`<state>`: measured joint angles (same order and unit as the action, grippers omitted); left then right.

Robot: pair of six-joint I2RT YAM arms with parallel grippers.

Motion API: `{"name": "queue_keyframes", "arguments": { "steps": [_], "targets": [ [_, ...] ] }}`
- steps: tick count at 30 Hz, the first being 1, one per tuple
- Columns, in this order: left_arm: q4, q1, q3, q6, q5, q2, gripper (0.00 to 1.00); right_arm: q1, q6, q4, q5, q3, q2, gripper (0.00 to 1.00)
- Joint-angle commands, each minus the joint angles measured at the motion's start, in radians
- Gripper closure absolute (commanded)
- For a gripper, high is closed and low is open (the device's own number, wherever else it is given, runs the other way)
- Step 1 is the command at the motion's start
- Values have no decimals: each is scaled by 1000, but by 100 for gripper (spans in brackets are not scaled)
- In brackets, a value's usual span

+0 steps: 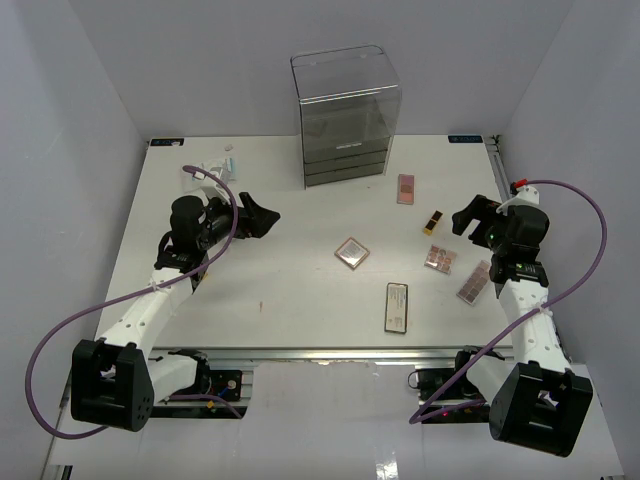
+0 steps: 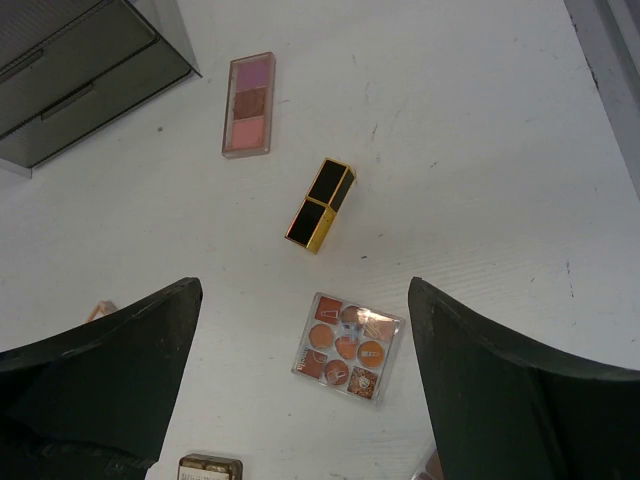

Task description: Organize the makeup

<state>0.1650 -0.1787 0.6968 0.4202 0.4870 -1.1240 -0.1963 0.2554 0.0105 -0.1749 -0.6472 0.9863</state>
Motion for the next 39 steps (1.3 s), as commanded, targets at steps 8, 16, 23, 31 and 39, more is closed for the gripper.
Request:
{"name": "queue_keyframes", "arguments": {
  "steps": [8, 16, 23, 31, 39],
  "targets": [
    [10, -4, 36, 5, 19, 4, 2, -8, -19, 49, -45, -29, -20, 10],
    [11, -2, 33, 4, 15, -1, 2, -11, -308, 62, -492, 30, -36, 10],
    [-3, -2, 42, -8, 10, -24, 2, 264, -681, -161, -638, -57, 10, 10],
    [-7, -2, 39, -18, -4, -37, 2, 392, -444, -82, -606, -357, 379, 9],
    [7, -2, 20, -49, -39, -24, 2, 483, 212, 328, -343, -529, 683, 3]
  ]
}}
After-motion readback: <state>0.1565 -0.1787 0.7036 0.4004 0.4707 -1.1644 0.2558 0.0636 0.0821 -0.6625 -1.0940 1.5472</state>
